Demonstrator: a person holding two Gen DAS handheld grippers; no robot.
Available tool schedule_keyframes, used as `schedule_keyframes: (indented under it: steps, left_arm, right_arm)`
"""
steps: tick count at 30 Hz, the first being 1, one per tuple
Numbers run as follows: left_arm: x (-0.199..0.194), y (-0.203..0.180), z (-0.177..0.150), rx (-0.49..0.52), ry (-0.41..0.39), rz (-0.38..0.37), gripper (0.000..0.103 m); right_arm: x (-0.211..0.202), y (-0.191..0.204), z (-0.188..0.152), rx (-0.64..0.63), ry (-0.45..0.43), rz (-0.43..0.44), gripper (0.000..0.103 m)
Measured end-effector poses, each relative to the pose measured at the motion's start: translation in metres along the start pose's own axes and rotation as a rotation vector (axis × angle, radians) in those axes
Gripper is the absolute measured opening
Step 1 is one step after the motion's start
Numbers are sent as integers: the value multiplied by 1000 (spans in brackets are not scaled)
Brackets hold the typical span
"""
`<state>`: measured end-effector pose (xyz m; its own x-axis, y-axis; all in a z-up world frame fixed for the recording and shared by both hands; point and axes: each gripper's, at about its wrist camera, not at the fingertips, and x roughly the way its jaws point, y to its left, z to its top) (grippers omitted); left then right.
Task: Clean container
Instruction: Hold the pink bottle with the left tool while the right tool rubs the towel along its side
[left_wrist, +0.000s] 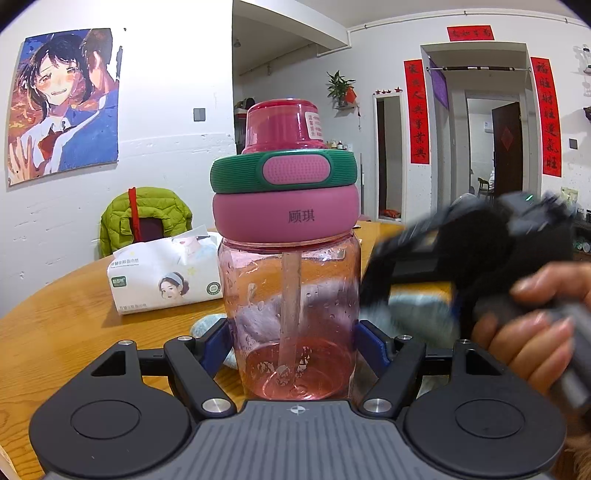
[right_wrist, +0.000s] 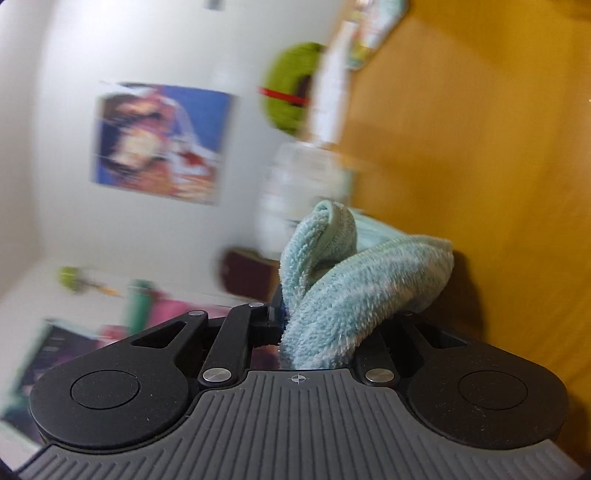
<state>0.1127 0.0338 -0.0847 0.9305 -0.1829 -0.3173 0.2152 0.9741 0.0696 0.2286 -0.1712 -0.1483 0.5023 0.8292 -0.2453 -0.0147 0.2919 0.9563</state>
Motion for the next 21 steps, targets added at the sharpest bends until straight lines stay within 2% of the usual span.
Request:
schedule_keyframes:
  steps: [1,4,9,12,13,17,21]
  left_arm:
    - [0,-1,0,0,0,0,71]
    - [-1,-3,1,-1,-1,0,71]
    - [-1,-7,1,6,-3,5,71]
    - [-2,-8,1,1,-2,4,71]
    - [-3,-8,1,-1,-2,3,71]
    - [-6,-9,1,-3,-1,7,71]
    - [-9,-11,2,-13,10,29,72]
  right_arm:
    - [4,-2,-1,-8,8,-51,19]
    - [3,5,0,-46,-7,-39,19]
    - [-25,19,3,-48,-92,333,16]
    - [-26,20,2,-35,-85,364,15]
    - [-22,19,2,-31,-73,303,15]
    - [2,-1,4,-5,5,-42,15]
    - [7,2,4,-51,9,-85,15]
